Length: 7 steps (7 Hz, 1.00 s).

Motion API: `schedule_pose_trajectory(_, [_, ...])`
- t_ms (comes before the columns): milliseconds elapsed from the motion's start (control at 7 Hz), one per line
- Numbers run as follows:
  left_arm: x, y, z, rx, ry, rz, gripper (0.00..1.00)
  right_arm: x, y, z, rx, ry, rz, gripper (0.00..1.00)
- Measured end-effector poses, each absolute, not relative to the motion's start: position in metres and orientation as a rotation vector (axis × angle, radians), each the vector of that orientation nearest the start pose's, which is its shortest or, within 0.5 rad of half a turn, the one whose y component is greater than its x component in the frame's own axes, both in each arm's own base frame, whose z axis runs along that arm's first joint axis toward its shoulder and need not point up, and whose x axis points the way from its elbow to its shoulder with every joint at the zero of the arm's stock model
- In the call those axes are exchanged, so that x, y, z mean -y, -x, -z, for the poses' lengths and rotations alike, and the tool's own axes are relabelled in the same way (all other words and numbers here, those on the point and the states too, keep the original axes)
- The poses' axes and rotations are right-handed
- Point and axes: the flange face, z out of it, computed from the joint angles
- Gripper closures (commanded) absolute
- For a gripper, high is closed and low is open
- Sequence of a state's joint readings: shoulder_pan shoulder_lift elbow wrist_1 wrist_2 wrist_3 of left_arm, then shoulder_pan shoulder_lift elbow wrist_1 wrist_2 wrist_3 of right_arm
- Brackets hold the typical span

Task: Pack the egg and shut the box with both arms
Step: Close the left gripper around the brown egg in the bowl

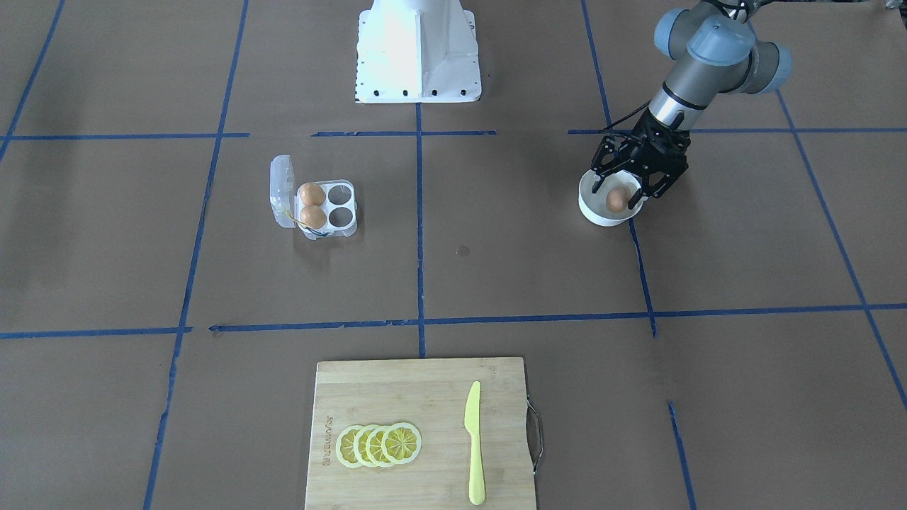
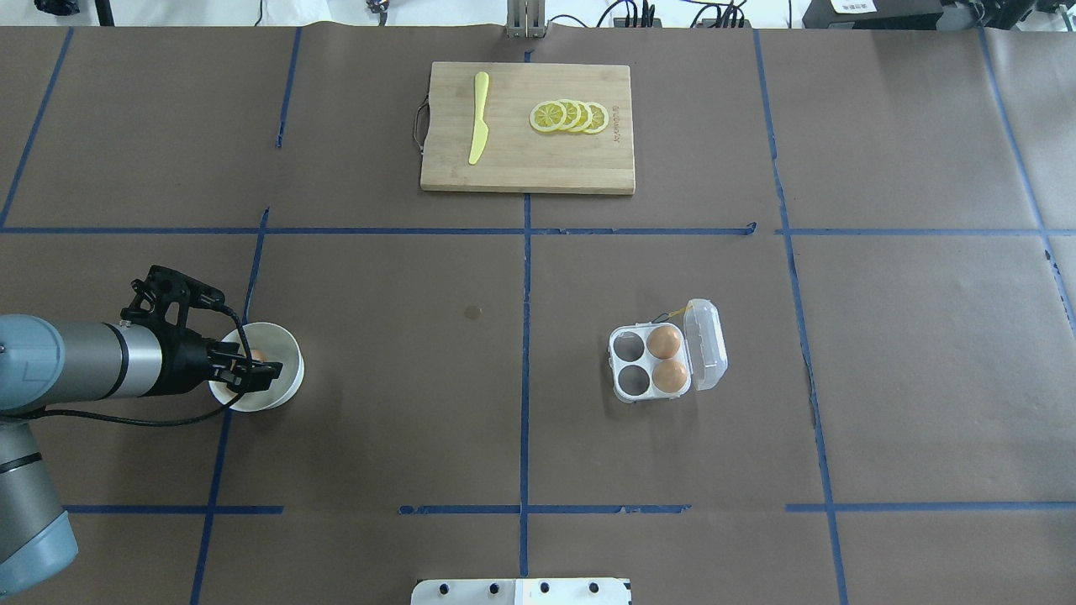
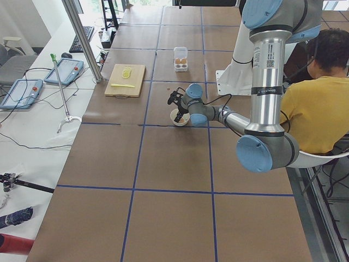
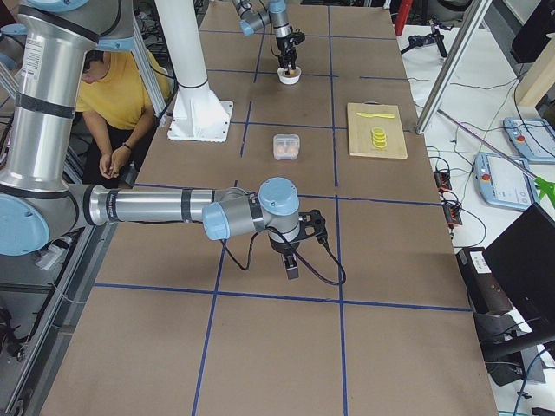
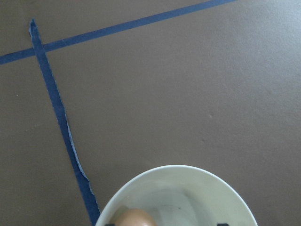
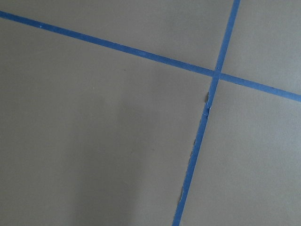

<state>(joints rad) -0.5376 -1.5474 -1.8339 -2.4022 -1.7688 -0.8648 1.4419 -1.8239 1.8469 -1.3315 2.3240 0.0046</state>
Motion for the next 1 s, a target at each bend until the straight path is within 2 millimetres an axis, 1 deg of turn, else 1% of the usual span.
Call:
schedule_pose_trajectory(286, [0.3527,-0.3803,-0.4589,-0.968,-0.468,-0.269,0.27,0.4059,-0.0131,-0.6092,0.765,-0.200,0.217,0.00])
schedule_pose_trajectory(429, [0.3508,-0.3824,-0.4602,-0.967,-0.464,-0.274,0.31,0.4063,-0.0131,-0.6089,0.765,-0.200,0.217,0.00])
schedule_pose_trajectory(571, [0.3493,-0.3839,-0.4605,-0.968,-0.462,-0.279,0.64,0.4065,-0.0131,-0.6087,0.764,-0.201,0.217,0.00])
schedule_pose_trajectory(714, [0.3482,-0.3852,-0.4605,-0.968,-0.462,-0.284,0.90,0.4065,-0.0131,-0.6087,0.764,-0.202,0.217,0.00])
schedule_pose_trajectory(857, [0.3479,-0.3858,-0.4597,-0.969,-0.465,-0.290,1.00,0.4066,-0.0131,-0.6087,0.764,-0.202,0.217,0.00])
schedule_pose_trajectory(1000, [0.3480,-0.3860,-0.4570,-0.972,-0.471,-0.295,1.00,0.4070,-0.0131,-0.6083,0.764,-0.202,0.217,0.00])
